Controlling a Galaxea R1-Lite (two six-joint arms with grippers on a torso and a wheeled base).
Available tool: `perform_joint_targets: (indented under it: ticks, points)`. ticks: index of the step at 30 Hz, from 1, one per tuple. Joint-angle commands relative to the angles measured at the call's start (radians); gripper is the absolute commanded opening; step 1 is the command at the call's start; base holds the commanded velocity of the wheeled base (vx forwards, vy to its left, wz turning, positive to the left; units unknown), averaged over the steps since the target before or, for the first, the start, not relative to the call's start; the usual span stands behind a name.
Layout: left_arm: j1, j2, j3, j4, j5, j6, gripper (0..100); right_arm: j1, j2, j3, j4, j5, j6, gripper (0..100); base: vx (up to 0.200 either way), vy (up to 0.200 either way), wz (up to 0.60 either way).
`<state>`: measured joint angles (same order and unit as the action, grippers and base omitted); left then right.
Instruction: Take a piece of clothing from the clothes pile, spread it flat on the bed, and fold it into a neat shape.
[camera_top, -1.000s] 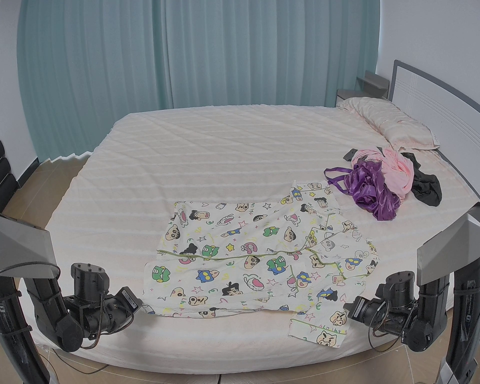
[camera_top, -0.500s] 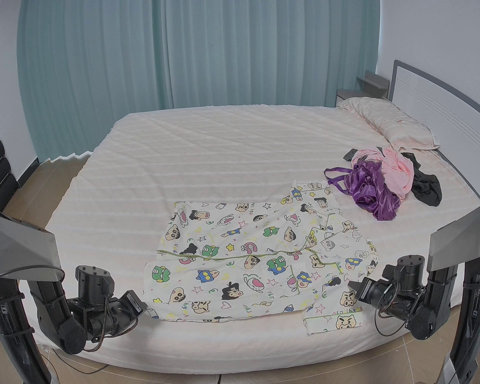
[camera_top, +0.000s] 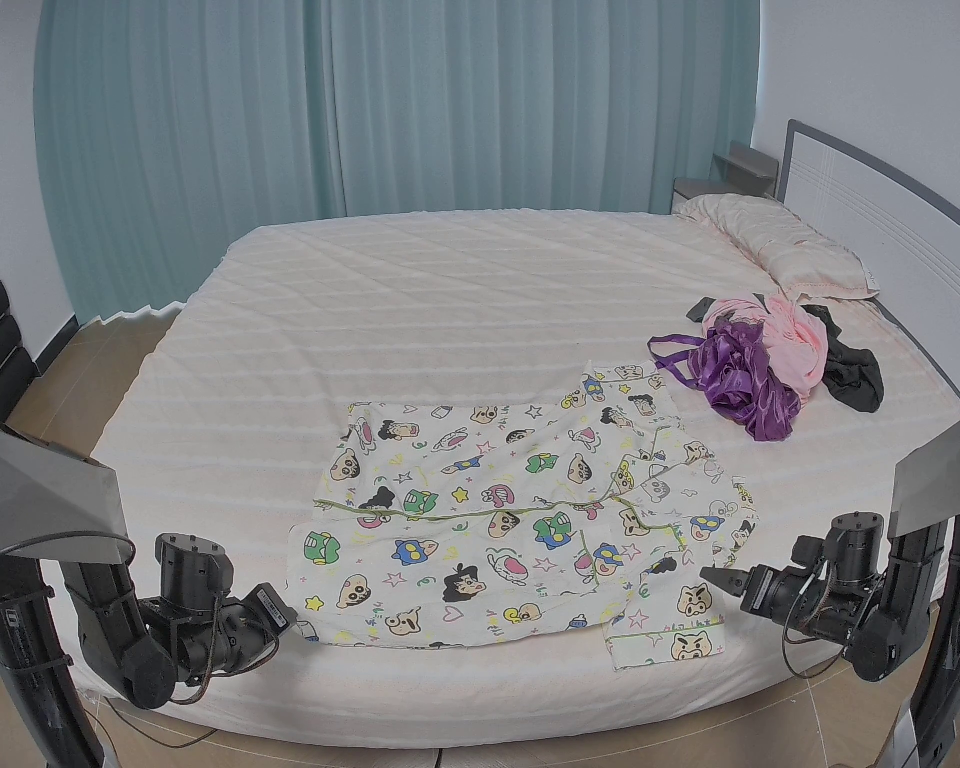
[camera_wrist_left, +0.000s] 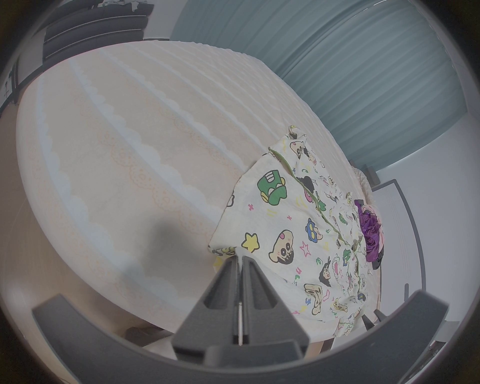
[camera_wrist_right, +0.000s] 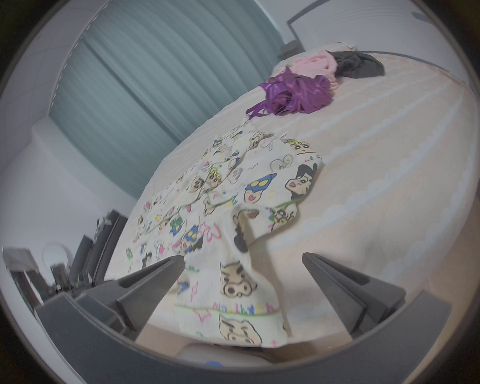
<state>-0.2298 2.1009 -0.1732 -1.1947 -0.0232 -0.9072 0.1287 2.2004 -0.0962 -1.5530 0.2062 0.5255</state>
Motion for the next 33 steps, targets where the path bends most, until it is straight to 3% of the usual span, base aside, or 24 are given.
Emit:
perform_joint_targets:
  ticks: [1,7,23,24,33]
  points:
    - [-0.003,0.002,0.0,0.0,0.0,-0.001,0,-0.011,-0.03,0.087,-0.007,0.05,-0.098,100,0.0,0.0,0.0]
    - [-0.01,0.001,0.0,0.0,-0.001,-0.001,0,0.019,0.078,0.096,-0.009,0.071,-0.156,100,0.0,0.0,0.0]
    - [-0.019,0.001,0.0,0.0,0.0,-0.001,0,0.074,0.14,0.09,-0.01,0.075,-0.157,100,0.0,0.0,0.0]
    - [-0.019,0.001,0.0,0.0,0.0,-0.001,0,0.072,0.137,0.09,-0.01,0.073,-0.156,0,0.0,0.0,0.0]
    - [-0.023,-0.002,0.004,0.0,0.0,0.001,0,0.061,0.085,0.096,-0.006,0.065,-0.145,0,0.0,0.0,0.0]
